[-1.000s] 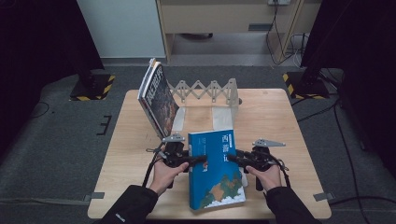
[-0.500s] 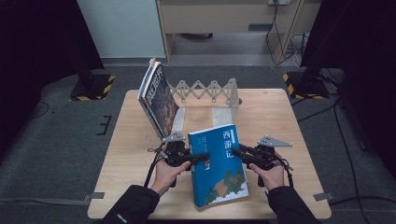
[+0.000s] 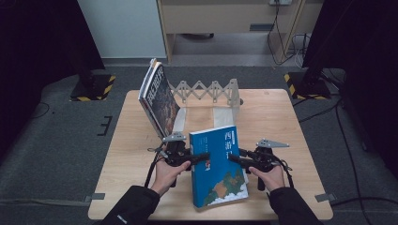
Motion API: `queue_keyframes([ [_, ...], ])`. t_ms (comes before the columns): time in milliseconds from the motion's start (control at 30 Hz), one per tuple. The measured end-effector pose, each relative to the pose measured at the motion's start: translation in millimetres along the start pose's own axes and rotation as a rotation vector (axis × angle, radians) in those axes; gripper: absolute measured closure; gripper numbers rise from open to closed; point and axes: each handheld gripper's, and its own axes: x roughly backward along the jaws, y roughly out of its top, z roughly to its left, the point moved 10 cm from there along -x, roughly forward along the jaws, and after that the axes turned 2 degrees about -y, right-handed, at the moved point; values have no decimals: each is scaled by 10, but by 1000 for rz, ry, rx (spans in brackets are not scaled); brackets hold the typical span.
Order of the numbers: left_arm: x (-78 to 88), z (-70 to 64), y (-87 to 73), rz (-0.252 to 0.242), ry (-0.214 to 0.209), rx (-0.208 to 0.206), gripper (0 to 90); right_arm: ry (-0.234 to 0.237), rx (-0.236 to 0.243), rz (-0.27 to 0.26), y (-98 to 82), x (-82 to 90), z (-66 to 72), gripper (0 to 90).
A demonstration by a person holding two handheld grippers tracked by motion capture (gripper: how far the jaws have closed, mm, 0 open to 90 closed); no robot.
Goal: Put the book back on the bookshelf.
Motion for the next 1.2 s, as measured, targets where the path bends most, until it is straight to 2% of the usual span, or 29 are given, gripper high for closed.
queue_keyframes([
  [133,-1,0,4,-2,3,3,582,12,-14,22,-38,-21,25,440],
  [267,-1,2,24,-6,7,6,585,-13,1,35,-7,5,8,514],
  [333,28,-19,75,-20,13,-13,589,-16,7,31,32,26,12,563],
  [400,71,-51,153,-50,16,-35,598,-26,28,-4,119,62,19,621],
  [467,133,-108,275,-111,6,-70,606,-36,50,-61,230,105,50,653],
  [533,170,-142,322,-131,-2,-107,606,-36,71,-110,313,147,87,674],
  [600,155,-133,281,-131,-8,-95,602,-35,82,-135,336,167,104,688],
  [667,110,-91,204,-112,-3,-69,599,-48,91,-121,302,156,95,694],
  [733,75,-54,179,-115,5,-50,596,-52,93,-109,265,138,86,700],
  [1000,40,-96,183,-135,-9,-71,591,-26,92,-116,263,145,117,705],
  [1200,21,-93,177,-151,-1,-79,588,-19,91,-121,261,146,124,705],
])
